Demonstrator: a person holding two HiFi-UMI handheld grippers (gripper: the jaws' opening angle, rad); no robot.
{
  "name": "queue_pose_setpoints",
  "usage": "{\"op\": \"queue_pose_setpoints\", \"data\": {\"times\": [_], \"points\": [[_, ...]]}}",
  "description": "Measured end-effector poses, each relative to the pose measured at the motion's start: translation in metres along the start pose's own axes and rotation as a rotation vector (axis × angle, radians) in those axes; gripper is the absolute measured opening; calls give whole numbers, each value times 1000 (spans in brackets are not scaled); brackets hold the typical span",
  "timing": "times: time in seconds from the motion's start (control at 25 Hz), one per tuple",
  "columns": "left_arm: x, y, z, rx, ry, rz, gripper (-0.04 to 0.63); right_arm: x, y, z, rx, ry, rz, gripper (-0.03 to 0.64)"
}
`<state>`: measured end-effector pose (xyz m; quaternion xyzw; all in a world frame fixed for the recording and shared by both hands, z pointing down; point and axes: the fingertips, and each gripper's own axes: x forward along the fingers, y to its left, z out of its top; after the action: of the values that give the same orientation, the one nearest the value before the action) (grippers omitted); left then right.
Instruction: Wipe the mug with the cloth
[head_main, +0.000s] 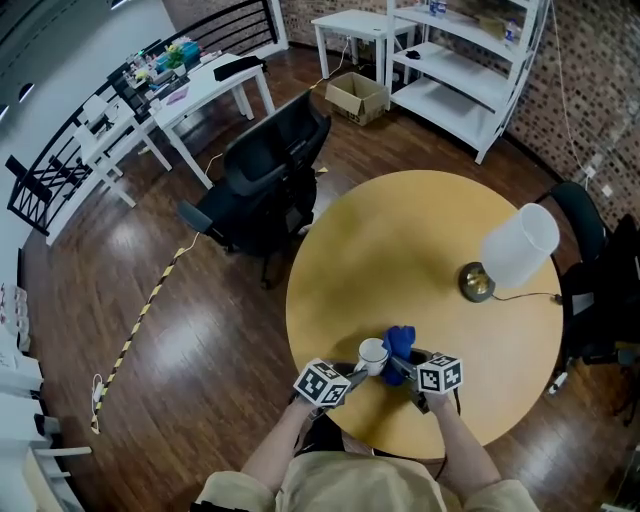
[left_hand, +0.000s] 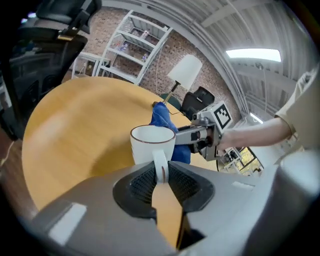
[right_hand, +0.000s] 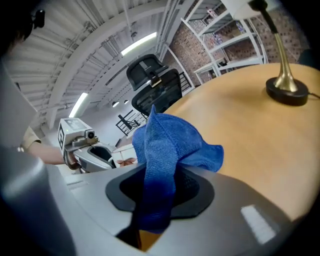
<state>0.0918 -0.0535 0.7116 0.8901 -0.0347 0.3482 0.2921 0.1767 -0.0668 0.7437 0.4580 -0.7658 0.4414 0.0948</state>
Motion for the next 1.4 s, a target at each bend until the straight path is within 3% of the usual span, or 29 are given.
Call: {"op": "queue_pose_setpoints", "data": {"times": [0.16, 0.36, 0.52, 0.72, 0.88, 1.12, 1.4], "points": [[-2, 0, -8, 185, 38, 17, 60, 1, 7, 0, 39, 49, 128, 110], [-3, -6, -18, 302, 42, -3, 61, 2, 11, -2, 70, 107, 180, 110], [10, -22, -48, 461, 169, -35, 55, 8, 21, 2, 131, 166, 222, 112], [10, -23, -49, 419, 112, -13, 53, 21, 28, 7, 117, 332, 232, 112], [8, -21, -51, 497, 153, -32, 52, 28, 27, 7, 38, 504, 231, 117], [6, -19, -59, 655, 256, -92, 52, 43, 27, 5, -37, 671, 219, 116], [4, -19, -53, 716, 282, -140, 52, 59, 29, 7, -83, 883, 202, 115]]}}
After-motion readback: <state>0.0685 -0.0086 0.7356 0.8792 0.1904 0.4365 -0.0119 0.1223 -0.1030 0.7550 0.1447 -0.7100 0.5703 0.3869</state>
